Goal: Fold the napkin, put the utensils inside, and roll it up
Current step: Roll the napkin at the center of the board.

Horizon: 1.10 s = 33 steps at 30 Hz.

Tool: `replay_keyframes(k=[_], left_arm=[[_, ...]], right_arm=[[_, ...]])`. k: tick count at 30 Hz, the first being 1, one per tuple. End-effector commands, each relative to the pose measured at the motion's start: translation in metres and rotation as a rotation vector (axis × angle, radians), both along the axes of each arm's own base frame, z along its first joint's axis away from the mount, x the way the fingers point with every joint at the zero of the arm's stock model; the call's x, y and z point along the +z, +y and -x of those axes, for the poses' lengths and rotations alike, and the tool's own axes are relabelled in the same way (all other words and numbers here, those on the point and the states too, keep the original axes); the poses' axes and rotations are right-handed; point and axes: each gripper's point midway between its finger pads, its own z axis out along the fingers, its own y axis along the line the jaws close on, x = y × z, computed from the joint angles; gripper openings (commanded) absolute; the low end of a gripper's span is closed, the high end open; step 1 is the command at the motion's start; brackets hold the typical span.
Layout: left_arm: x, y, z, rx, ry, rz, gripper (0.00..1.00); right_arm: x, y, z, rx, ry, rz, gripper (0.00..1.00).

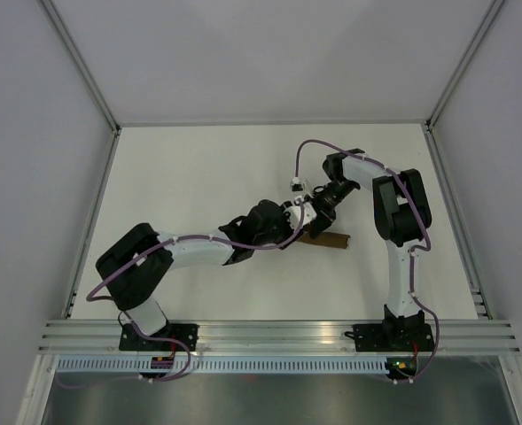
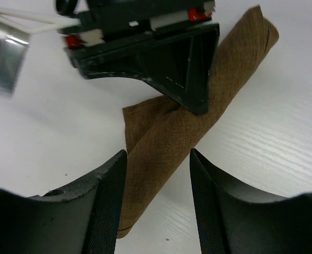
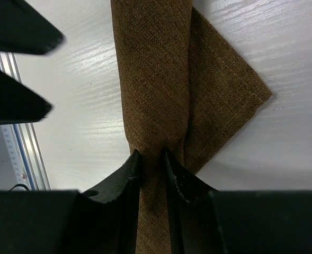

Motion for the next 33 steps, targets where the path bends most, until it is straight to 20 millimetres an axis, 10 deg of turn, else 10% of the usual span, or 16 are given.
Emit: replay_keyframes(k=[1, 33], left_arm=[[-0.006, -0.011, -0.006, -0.068, -0.131, -0.137, 0.56], [-0.112, -0.029, 0.018, -0.236, -0.018, -0.426, 0.44]], right_arm=[[-0.031, -0.011, -0.021, 0.038, -0.088, 0.060, 0.29], [-0.039, -0.012, -0.028, -0.001, -0.063, 0.070, 0.37]])
